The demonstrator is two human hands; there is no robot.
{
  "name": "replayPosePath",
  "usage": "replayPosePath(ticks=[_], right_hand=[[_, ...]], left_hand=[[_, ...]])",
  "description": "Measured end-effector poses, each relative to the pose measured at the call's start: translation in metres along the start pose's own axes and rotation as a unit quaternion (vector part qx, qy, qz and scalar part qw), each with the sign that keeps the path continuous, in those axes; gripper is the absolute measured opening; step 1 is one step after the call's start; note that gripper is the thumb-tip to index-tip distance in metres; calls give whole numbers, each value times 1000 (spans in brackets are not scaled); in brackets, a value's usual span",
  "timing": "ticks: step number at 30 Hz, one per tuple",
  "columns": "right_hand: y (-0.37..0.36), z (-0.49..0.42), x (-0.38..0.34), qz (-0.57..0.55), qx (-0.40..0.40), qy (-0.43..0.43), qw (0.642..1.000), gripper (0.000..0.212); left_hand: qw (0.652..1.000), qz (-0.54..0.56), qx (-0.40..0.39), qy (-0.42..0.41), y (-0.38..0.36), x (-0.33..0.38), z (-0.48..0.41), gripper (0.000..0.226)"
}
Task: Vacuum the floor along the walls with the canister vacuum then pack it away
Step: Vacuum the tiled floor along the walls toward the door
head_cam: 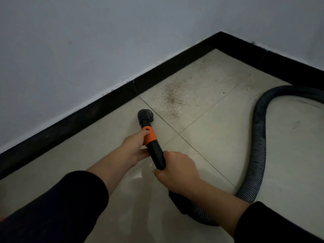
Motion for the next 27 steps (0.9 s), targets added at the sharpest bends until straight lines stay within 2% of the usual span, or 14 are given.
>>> replayPosePath(ticks=[8, 19, 27], right_hand=[[-4, -26, -15, 1, -13, 7, 1000, 24], [-8, -73, -37, -27, -5, -5, 1000, 27], [-9, -94, -40, -59, 16, 10, 998, 23]], left_hand=[[1000, -7, -12, -7, 16, 14, -26, 46], [996, 20, 52, -64, 21, 37, -73, 45], [991, 43, 84, -94, 18, 49, -92, 37]])
Point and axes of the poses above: each hand's wrist, its own z-axis away from the middle knuckle, its own y-axis out of the back of the hand, x = y × z, the point moved 4 cm from there along -z, towards the middle knuckle, and after that the axes turned 5 degrees about x, right-handed, at the moved point
